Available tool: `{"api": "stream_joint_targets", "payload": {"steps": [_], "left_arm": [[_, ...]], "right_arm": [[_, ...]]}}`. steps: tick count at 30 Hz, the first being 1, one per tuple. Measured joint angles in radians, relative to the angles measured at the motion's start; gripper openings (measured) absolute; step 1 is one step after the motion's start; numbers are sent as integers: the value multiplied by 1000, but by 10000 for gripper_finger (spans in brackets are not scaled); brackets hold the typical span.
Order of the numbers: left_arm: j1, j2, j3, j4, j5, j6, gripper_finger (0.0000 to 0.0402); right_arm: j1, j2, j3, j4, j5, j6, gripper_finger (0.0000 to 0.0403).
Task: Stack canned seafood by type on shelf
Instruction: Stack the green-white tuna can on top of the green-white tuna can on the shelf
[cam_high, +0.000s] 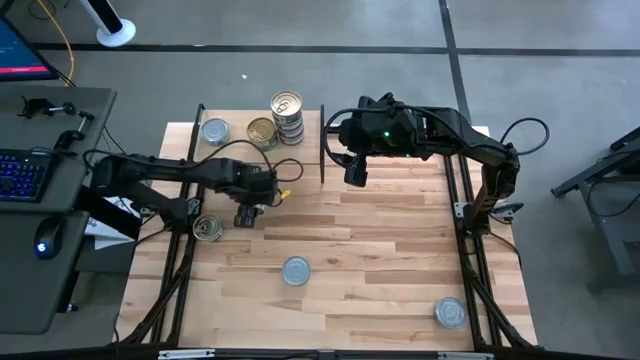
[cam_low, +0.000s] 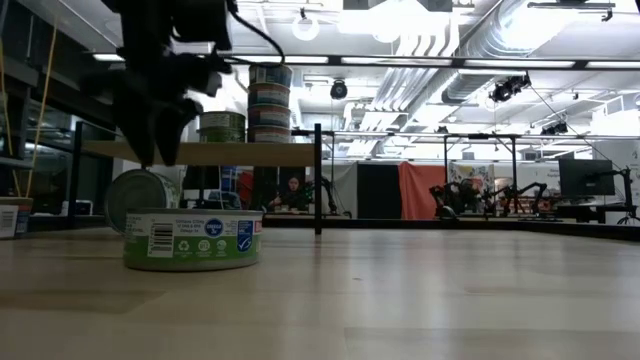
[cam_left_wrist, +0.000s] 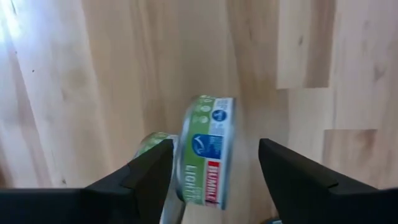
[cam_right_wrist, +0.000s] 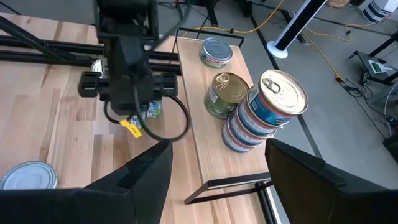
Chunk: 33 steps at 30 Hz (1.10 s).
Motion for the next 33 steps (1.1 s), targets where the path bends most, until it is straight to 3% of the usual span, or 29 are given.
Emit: {"api": "stream_joint_targets", "payload": {"steps": [9, 19, 23, 28, 33], "left_arm": [[52, 57, 0, 8, 7, 69, 278], [57, 152, -14, 10, 2, 112, 277], [40, 141, -13, 34, 2, 111, 239], [19, 102, 0, 34, 7, 70, 119], [19, 35, 30, 23, 41, 16, 113]], "right_arm": [[0, 0, 0, 0, -1, 0, 248], [0, 0, 0, -2, -2, 26, 248], [0, 0, 0, -16, -2, 26, 248], [0, 0, 0, -23, -2, 26, 248], [0, 0, 0, -23, -2, 21, 248]]}}
